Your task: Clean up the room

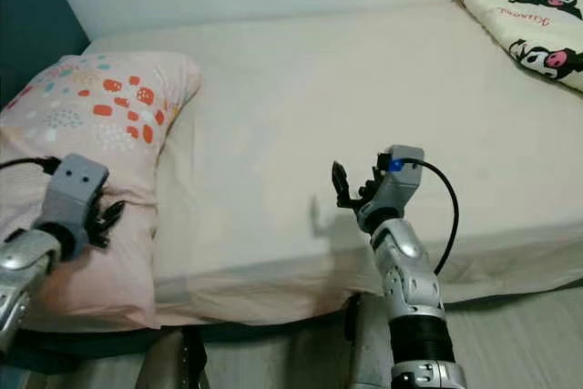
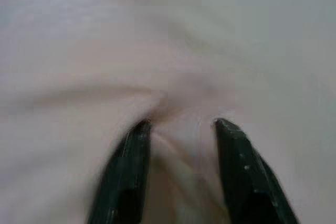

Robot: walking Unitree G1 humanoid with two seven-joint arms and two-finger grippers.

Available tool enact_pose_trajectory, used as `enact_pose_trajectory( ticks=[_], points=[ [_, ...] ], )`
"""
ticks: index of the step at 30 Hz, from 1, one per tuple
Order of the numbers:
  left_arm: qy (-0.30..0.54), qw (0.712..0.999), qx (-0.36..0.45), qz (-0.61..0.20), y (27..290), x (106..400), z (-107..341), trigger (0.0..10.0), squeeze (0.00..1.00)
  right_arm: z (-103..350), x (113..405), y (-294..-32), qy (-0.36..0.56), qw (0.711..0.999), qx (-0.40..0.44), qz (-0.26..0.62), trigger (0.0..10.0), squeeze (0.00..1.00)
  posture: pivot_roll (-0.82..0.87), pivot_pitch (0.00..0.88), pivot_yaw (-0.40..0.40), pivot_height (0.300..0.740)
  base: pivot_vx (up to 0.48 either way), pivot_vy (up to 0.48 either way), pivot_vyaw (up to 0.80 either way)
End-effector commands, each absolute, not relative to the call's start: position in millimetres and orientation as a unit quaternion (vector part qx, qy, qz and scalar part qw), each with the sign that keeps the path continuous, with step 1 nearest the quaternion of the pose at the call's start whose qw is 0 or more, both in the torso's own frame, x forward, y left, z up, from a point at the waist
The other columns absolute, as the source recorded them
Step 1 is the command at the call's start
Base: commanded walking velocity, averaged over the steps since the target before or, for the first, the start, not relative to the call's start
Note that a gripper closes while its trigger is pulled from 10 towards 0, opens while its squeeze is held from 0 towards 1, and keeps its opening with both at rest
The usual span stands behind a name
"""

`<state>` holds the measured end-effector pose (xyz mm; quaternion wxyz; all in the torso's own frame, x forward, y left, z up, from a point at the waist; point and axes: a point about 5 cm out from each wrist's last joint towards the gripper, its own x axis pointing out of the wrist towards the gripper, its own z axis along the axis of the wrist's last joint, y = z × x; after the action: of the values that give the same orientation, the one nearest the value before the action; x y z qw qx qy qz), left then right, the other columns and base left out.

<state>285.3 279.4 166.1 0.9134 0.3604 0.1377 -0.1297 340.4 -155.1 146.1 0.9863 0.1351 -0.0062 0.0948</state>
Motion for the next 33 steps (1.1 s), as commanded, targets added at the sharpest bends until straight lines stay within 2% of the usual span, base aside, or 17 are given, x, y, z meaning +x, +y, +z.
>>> enact_pose_trajectory(
  ticks=[1,3,4,5,7,9,10,12,13,16,17,20,25,27,29,30,33],
  points=[
    [0.200,0.844,0.439,-0.235,289.6,265.9,176.5,10.0,1.00,143.5,340.2,-155.3,-0.003,0.986,0.138,0.094,10.0,0.00,-0.02,0.133,0.032,0.471,0.000,0.000,0.00],
    [0.200,0.844,0.439,-0.235,289.6,265.9,176.5,10.0,1.00,143.5,340.2,-155.3,-0.003,0.986,0.138,0.094,10.0,0.00,-0.02,0.133,0.032,0.471,0.000,0.000,0.00],
    [0.227,0.823,0.448,-0.267,294.5,256.6,183.2,10.0,1.00,143.4,340.3,-155.2,-0.003,0.986,0.138,0.094,10.0,0.00,-0.02,0.131,0.031,0.471,0.000,0.000,0.00],
    [0.227,0.823,0.448,-0.267,294.5,256.6,183.2,10.0,1.00,143.4,340.3,-155.2,-0.003,0.986,0.138,0.094,10.0,0.00,-0.02,0.131,0.031,0.471,0.000,0.000,0.00],
    [0.278,0.780,0.443,-0.344,301.4,231.6,198.4,10.0,1.00,143.5,340.1,-155.0,-0.002,0.986,0.137,0.095,10.0,0.00,-0.02,0.131,0.031,0.471,0.000,0.000,0.00],
    [0.314,0.751,0.431,-0.390,303.3,216.7,208.1,10.0,1.00,143.6,339.9,-155.3,-0.002,0.986,0.137,0.095,10.0,0.00,-0.03,0.132,0.028,0.471,0.000,0.000,0.00],
    [0.314,0.751,0.431,-0.390,303.3,216.7,208.1,10.0,1.00,143.6,339.9,-155.3,-0.002,0.986,0.137,0.095,10.0,0.00,-0.03,0.132,0.028,0.471,0.000,0.000,0.00],
    [0.359,0.719,0.433,-0.409,310.0,207.4,209.0,10.0,1.00,143.7,339.7,-157.2,-0.002,0.986,0.135,0.094,10.0,0.00,-0.03,0.133,0.027,0.471,0.000,0.000,0.00],
    [0.359,0.719,0.433,-0.409,310.0,207.4,209.0,10.0,1.00,143.7,339.7,-157.2,-0.002,0.986,0.135,0.094,10.0,0.00,-0.03,0.133,0.027,0.471,0.000,0.000,0.00],
    [0.422,0.669,0.451,-0.413,323.8,200.0,194.8,10.0,1.00,143.7,339.8,-158.6,-0.002,0.987,0.134,0.093,10.0,0.00,-0.03,0.134,0.022,0.471,0.000,0.000,0.00],
    [0.422,0.669,0.451,-0.413,323.8,200.0,194.8,10.0,1.00,143.7,339.8,-158.6,-0.002,0.987,0.134,0.093,10.0,0.00,-0.03,0.134,0.022,0.471,0.000,0.000,0.00],
    [0.465,0.631,0.450,-0.428,328.8,192.1,178.3,10.0,1.00,144.0,340.1,-157.7,-0.001,0.987,0.133,0.095,10.0,0.00,-0.03,0.135,0.018,0.471,0.000,0.000,0.00],
    [0.484,0.616,0.452,-0.428,329.6,189.1,154.6,10.0,1.00,144.4,339.9,-156.8,-0.001,0.987,0.133,0.096,10.0,0.00,-0.02,0.141,0.014,0.471,0.000,0.000,0.00],
    [0.453,0.615,0.512,-0.392,328.1,205.7,121.5,10.0,1.00,143.3,339.2,-155.7,0.001,0.986,0.133,0.097,10.0,0.00,-0.03,0.148,0.010,0.471,0.000,0.000,0.00],
    [0.453,0.615,0.512,-0.392,328.1,205.7,121.5,10.0,1.00,143.3,339.2,-155.7,0.001,0.986,0.133,0.097,10.0,0.00,-0.03,0.148,0.010,0.471,0.000,0.000,0.00],
    [0.393,0.626,0.583,-0.337,321.1,235.2,102.0,10.0,1.00,142.6,337.9,-154.0,0.003,0.986,0.131,0.100,10.0,0.00,-0.05,0.151,0.011,0.471,0.000,0.000,0.00],
    [0.371,0.628,0.607,-0.315,319.8,247.2,98.8,10.0,1.00,142.2,337.2,-154.2,0.004,0.986,0.129,0.101,10.0,0.00,-0.05,0.151,0.010,0.471,0.000,0.000,0.00]
  ],
)
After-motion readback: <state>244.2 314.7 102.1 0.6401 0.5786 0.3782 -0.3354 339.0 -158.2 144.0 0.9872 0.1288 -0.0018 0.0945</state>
